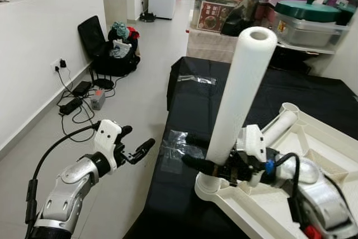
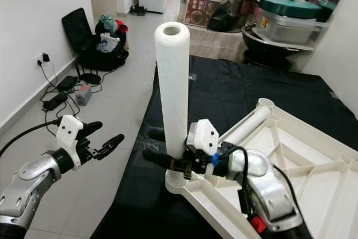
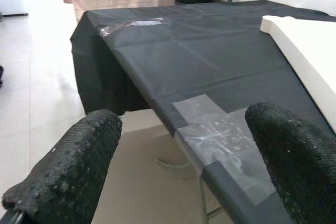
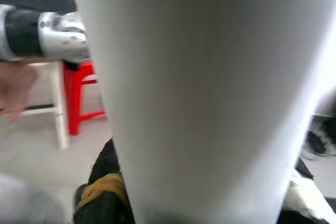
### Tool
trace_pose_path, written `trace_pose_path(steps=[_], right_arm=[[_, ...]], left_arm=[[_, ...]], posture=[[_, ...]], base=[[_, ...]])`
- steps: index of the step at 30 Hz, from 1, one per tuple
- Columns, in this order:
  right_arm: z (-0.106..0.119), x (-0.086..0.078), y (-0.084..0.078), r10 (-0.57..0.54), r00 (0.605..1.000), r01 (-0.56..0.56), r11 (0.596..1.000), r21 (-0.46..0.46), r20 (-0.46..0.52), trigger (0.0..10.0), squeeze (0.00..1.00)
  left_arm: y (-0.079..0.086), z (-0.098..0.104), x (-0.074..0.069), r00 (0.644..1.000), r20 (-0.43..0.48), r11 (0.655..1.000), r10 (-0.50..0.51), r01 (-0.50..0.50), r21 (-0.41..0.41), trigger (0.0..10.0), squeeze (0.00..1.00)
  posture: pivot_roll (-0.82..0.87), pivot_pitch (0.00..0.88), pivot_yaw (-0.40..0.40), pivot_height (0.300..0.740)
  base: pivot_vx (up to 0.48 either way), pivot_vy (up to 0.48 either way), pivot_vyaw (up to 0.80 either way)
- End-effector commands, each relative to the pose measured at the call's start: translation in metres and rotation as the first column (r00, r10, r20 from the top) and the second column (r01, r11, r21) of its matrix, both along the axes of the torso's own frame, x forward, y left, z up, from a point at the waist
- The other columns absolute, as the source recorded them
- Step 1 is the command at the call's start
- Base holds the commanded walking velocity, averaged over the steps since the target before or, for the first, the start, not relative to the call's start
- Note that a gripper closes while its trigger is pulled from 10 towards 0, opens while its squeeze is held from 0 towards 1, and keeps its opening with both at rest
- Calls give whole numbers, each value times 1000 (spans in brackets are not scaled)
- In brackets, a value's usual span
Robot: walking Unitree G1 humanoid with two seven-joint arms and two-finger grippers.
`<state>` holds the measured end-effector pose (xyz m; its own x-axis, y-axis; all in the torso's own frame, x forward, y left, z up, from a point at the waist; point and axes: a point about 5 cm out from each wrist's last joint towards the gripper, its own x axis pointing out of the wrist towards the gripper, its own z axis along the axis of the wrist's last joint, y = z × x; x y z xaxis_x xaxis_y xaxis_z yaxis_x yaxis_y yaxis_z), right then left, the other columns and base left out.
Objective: Building children table
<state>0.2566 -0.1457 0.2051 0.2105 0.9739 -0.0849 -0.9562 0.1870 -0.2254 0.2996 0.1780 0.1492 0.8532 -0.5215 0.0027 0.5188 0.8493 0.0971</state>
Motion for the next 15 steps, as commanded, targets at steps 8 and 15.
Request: trace_pose_path(steps=[8,15], right_arm=[[-16,-6,9,290,898,-285,956,67,-331,10000,0],[-10,2,27,375,867,-366,926,92,-329,10000,0]], left_arm=[[0,-4,-4,999,-40,1000,-12,11,-25,10000,0],[0,-9,-6,998,-58,1000,-9,8,-26,10000,0]], posture=[[135,0,-125,740],[147,0,-137,740]], base=[[0,0,0],[0,0,0]])
